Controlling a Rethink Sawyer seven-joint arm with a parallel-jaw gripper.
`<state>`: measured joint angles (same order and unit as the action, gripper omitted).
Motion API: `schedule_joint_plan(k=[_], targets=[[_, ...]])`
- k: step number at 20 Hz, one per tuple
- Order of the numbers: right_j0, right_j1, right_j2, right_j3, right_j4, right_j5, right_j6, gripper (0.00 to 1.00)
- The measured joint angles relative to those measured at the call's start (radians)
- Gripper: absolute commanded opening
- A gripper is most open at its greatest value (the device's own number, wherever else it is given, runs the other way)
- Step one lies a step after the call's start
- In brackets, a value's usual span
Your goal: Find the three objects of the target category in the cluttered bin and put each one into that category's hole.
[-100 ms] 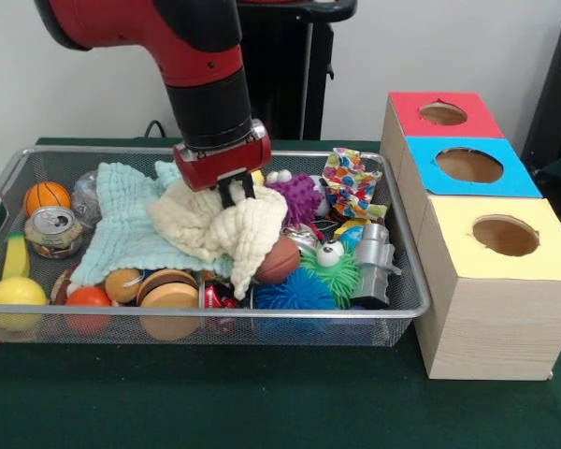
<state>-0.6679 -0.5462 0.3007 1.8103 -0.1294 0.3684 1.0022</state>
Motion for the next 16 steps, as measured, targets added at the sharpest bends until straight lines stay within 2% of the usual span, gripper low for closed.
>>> schedule_joint_plan(k=[16], targets=[[0.0, -0.001, -0.009, 0.0, -0.002, 0.0, 0.0, 0.0]])
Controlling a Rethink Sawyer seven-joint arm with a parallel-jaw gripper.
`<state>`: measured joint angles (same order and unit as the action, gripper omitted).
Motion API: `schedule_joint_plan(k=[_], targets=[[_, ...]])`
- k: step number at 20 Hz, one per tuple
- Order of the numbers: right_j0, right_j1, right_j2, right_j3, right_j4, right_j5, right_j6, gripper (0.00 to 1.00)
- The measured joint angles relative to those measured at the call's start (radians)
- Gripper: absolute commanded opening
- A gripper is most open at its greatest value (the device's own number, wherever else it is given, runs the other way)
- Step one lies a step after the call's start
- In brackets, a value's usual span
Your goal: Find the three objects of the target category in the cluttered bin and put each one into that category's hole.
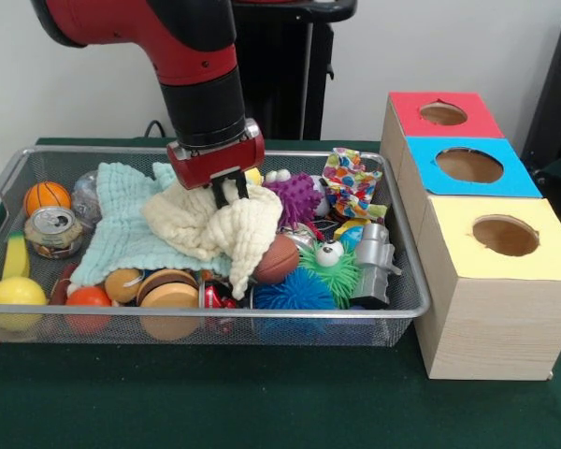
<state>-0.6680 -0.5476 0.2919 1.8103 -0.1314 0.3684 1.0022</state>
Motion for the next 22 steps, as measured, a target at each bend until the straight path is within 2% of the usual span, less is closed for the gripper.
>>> schedule_joint_plan(k=[11, 22], targets=[[-0.01, 0.014, 0.0, 0.0, 0.0, 0.0, 0.0, 0.0], [-0.082, 0.072, 0.007, -0.003, -0.004, 0.0, 0.0, 0.0]])
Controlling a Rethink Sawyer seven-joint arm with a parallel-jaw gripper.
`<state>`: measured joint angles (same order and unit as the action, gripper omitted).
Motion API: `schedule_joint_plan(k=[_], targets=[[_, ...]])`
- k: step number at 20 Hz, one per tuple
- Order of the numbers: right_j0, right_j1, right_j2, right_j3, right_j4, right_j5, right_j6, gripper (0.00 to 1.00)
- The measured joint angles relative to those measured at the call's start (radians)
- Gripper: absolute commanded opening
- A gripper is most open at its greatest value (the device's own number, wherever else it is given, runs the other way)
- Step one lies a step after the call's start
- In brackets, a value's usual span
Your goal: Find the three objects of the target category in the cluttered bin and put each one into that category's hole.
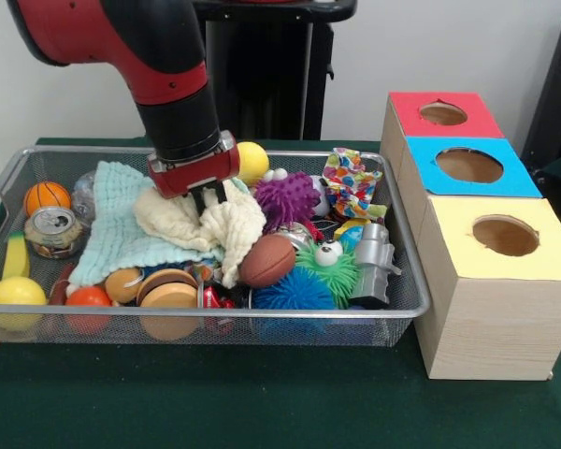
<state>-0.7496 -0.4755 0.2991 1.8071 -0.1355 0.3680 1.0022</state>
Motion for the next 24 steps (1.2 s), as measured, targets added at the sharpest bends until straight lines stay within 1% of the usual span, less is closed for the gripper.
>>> schedule_joint_plan(k=[7, 13, 19, 24], targets=[[-0.02, 0.012, 0.021, -0.002, -0.003, 0.0, 0.0, 0.0], [-0.041, 0.013, 0.052, 0.027, 0.065, 0.0, 0.0, 0.0], [-0.071, 0.012, 0.08, 0.082, 0.18, -0.001, 0.001, 0.0], [-0.073, 0.004, 0.088, 0.12, 0.236, -0.001, 0.001, 0.0]])
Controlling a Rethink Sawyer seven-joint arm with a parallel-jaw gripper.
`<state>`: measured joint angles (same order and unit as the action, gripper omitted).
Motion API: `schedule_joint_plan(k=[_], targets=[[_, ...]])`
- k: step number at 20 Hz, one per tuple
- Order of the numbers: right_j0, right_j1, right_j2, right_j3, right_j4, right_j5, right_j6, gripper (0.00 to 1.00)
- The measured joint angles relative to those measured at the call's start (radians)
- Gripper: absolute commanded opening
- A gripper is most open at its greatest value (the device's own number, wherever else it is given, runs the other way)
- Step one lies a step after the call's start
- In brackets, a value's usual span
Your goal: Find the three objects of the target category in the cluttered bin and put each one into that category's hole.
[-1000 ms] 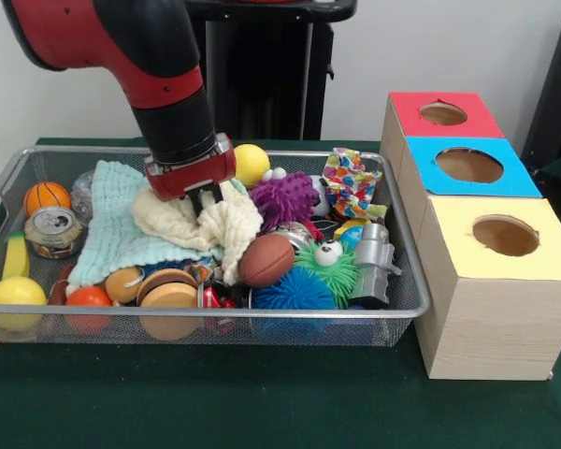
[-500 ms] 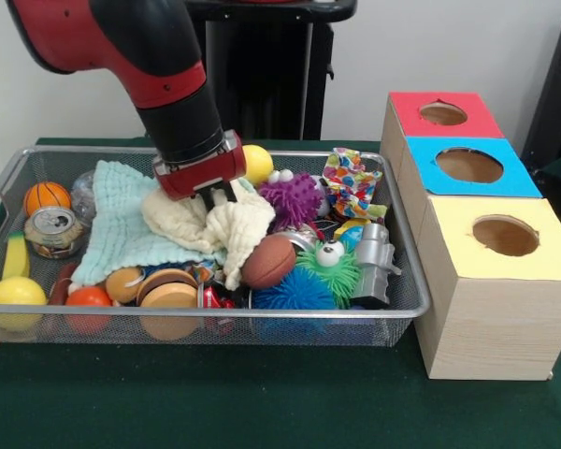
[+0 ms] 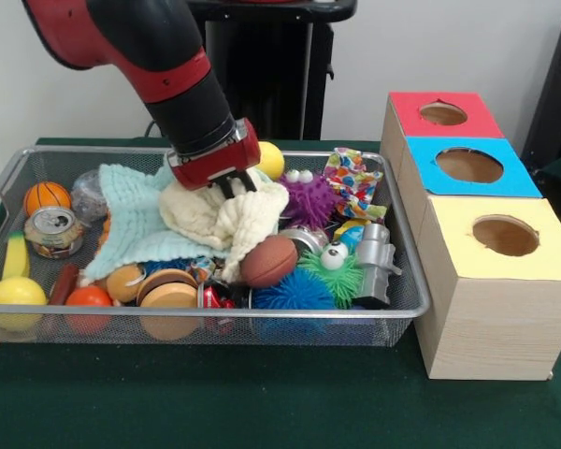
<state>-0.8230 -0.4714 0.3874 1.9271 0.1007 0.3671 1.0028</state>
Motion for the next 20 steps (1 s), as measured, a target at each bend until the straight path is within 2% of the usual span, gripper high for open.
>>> schedule_joint_plan(k=[10, 20], targets=[[0.025, -0.033, 0.031, 0.085, 0.061, 0.0, 0.0, 0.0], [0.056, -0.049, 0.071, 0.131, 0.101, 0.0, 0.0, 0.0]])
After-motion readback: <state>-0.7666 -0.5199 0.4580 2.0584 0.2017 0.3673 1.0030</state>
